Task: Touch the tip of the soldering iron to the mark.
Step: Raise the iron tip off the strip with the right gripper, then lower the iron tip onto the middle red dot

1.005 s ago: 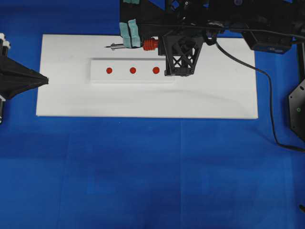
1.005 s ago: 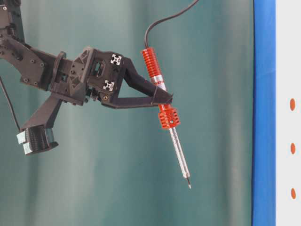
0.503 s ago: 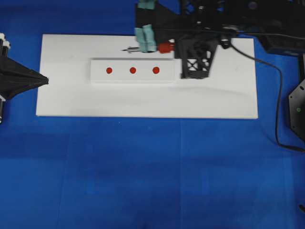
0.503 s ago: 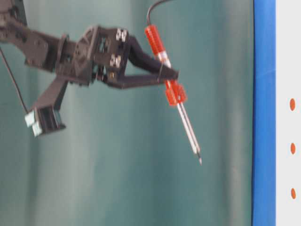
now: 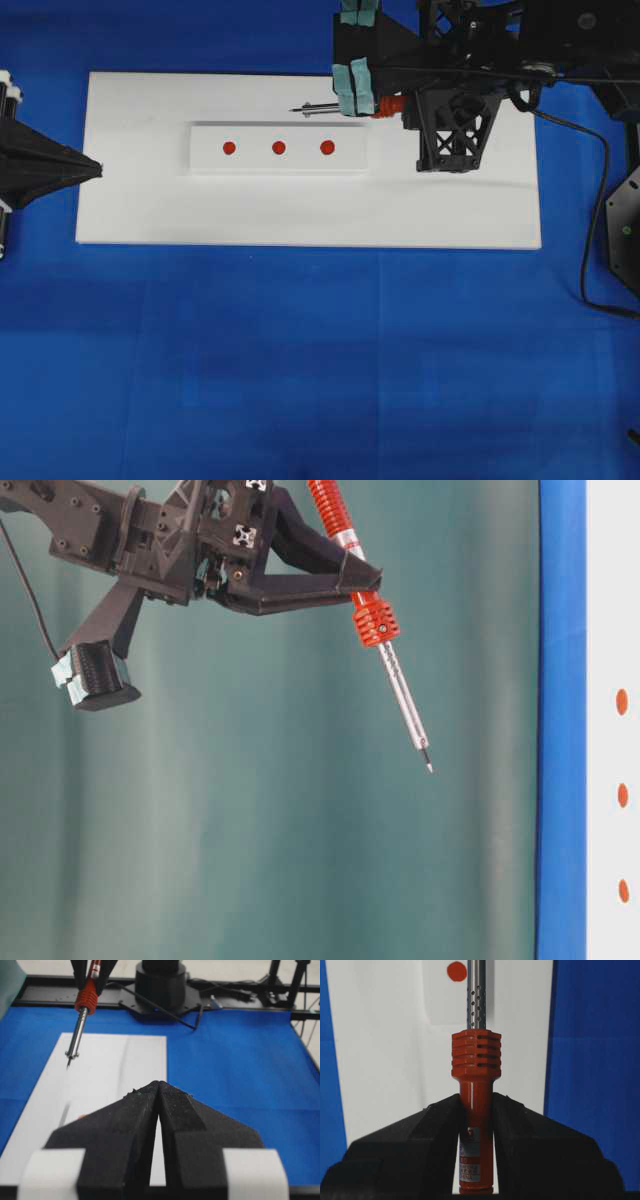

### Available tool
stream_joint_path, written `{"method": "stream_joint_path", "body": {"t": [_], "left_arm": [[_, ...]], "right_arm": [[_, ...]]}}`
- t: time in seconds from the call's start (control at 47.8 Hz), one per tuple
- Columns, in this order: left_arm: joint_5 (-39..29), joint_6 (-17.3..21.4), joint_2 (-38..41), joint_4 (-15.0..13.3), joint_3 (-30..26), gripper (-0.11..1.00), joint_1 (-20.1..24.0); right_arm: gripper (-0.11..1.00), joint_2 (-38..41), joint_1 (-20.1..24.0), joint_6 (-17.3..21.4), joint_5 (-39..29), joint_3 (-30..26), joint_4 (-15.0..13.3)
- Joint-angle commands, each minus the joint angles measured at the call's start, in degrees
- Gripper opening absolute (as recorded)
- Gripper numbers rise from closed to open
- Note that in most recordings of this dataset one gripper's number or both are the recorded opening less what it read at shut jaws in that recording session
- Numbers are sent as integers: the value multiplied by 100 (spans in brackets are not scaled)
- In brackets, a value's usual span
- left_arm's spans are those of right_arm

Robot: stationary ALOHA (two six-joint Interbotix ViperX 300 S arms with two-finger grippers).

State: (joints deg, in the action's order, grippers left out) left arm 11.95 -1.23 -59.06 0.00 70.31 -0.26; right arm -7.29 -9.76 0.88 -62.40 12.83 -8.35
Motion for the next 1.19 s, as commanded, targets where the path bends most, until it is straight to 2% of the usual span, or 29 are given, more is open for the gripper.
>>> {"method": "stream_joint_path", "body": {"t": [0.0, 0.607, 1.173], "left_arm": [[26, 0, 9, 9, -44, 0, 9], [18, 0, 18, 9, -44, 0, 9], [26, -9, 9, 9, -44, 0, 9]], "right_arm": [[7, -105, 9, 18, 44, -79, -18], [7, 18, 0, 18, 123, -53, -18], [7, 1046, -53, -18, 606, 18, -18]]}}
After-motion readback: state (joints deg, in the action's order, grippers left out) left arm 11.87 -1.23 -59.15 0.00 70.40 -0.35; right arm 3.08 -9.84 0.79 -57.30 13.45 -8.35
